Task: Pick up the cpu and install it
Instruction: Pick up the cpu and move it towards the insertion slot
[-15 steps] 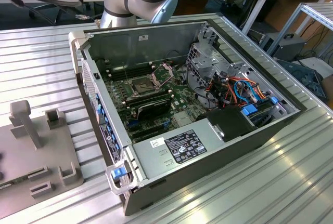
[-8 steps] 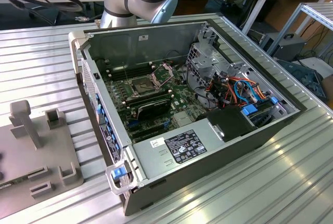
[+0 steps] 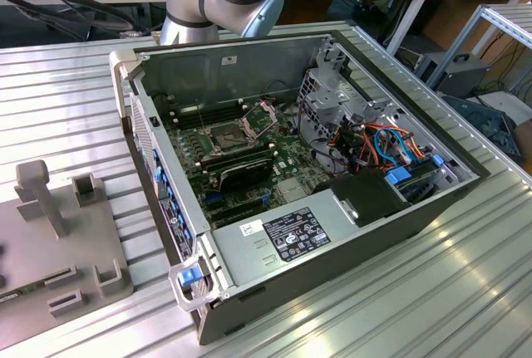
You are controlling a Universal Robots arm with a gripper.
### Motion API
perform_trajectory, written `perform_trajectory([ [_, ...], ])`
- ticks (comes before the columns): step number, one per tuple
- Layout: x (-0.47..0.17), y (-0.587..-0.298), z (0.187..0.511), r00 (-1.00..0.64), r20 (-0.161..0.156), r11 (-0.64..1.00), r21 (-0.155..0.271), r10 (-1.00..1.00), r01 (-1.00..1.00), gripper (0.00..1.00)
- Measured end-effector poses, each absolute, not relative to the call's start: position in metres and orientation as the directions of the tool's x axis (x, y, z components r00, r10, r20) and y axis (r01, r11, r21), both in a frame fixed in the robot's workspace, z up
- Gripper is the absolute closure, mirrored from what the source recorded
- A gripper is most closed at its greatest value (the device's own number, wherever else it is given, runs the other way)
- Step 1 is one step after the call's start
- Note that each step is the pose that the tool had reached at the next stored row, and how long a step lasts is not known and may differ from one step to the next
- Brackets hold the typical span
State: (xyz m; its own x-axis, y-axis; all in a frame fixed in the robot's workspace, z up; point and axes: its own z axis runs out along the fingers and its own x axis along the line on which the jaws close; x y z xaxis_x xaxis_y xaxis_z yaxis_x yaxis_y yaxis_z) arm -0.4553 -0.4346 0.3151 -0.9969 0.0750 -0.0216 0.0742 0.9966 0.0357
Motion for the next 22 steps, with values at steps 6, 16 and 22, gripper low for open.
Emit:
perform_trajectory([
  [6, -0.455, -0.435, 0.308, -0.997, -0.022, 0.997, 0.036, 0.075, 0.074, 0.89],
  [16, -0.455, -0.435, 0.301, -0.997, -0.021, 0.997, 0.036, 0.075, 0.074, 0.89],
  [22, -0.455, -0.443, 0.298, -0.997, -0.022, 0.997, 0.036, 0.075, 0.074, 0.89],
])
